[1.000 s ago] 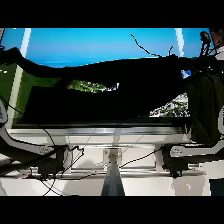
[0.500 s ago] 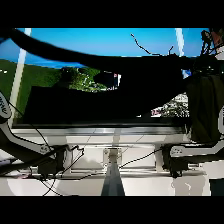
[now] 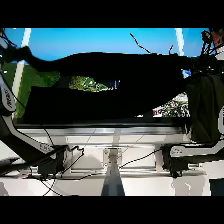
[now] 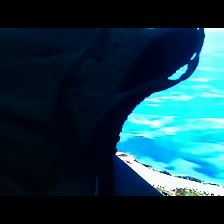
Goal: Fold the clothes and pants, and hang the long-sleeved shirts on hangers.
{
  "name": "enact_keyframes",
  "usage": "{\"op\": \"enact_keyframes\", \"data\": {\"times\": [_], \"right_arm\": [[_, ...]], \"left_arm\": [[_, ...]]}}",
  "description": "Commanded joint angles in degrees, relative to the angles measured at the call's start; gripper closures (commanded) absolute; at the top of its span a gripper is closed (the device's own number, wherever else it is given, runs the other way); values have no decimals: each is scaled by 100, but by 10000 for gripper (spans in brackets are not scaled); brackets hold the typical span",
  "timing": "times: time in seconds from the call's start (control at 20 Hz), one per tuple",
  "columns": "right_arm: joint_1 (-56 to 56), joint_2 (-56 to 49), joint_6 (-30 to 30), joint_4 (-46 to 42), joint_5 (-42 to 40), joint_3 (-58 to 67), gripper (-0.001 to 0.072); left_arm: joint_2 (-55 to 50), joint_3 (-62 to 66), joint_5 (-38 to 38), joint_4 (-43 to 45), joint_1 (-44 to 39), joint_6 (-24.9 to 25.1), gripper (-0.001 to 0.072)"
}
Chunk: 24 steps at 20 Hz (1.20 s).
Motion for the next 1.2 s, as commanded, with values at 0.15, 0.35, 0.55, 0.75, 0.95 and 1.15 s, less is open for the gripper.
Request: {"op": "enact_keyframes", "data": {"times": [0.15,0.35,0.55,0.75,0.95,1.15], "right_arm": [[-2,0,2,0,-2,0,689],[-2,0,0,-2,-201,0,689],[0,0,0,0,-380,0,689],[-2,0,-2,-4,-378,-2,689],[0,0,-4,-26,-380,0,689],[0,0,-4,-66,-378,-2,689]], "left_arm": [[-190,-76,-446,686,-4,-269,8],[350,-52,-334,1244,22,-409,11],[560,-55,-247,728,76,-811,11],[256,-55,125,-791,2,-789,10],[-164,-55,503,-1117,-149,-817,11],[-514,-55,509,-820,-160,-1427,11]]}}
